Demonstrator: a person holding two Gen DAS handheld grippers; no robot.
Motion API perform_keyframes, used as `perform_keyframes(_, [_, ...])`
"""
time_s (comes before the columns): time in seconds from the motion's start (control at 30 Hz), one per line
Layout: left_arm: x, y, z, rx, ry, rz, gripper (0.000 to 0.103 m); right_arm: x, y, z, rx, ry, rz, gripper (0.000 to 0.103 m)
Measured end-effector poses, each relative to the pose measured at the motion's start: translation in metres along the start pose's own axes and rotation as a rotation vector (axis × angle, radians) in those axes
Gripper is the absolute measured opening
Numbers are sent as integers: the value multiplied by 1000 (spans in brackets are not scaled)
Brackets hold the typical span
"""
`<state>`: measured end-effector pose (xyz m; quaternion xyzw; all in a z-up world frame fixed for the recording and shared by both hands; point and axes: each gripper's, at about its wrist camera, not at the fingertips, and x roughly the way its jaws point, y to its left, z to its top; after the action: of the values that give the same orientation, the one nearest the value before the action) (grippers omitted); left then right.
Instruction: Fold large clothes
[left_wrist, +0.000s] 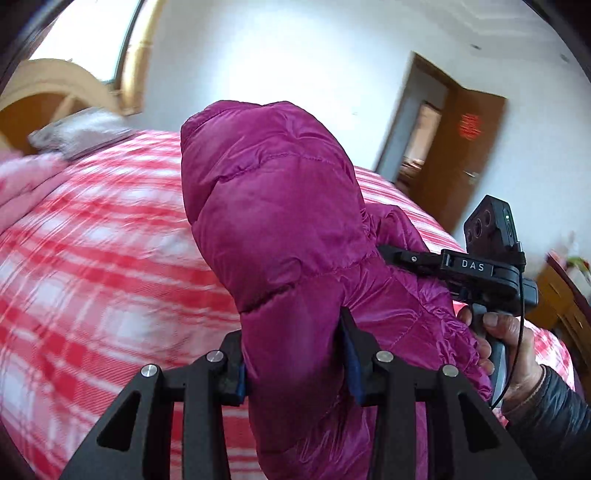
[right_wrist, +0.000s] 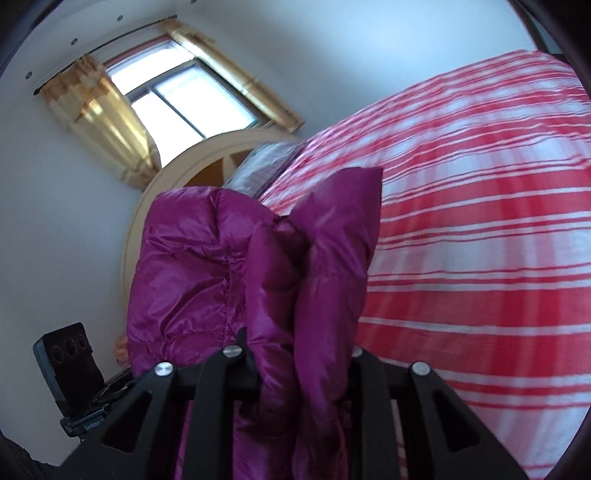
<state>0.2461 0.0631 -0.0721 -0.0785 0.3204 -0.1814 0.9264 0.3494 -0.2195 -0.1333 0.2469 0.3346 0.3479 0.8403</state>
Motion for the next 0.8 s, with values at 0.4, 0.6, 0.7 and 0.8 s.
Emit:
perform_keyframes(0.4, [12, 69, -23, -124, 52, 133, 42, 111, 14, -12, -5, 183, 48, 23])
perform_keyframes(0.6, [7, 76, -34, -146, 68, 133, 47, 123, 10, -14, 4, 222, 31, 23])
perform_keyframes(0.7, [9, 74, -38, -141, 74, 144, 52, 128, 9, -16, 9, 235, 24, 24])
perform_keyframes(0.8, [8, 73, -42, -151, 73, 142, 54, 131, 6, -17, 20, 244, 18, 24])
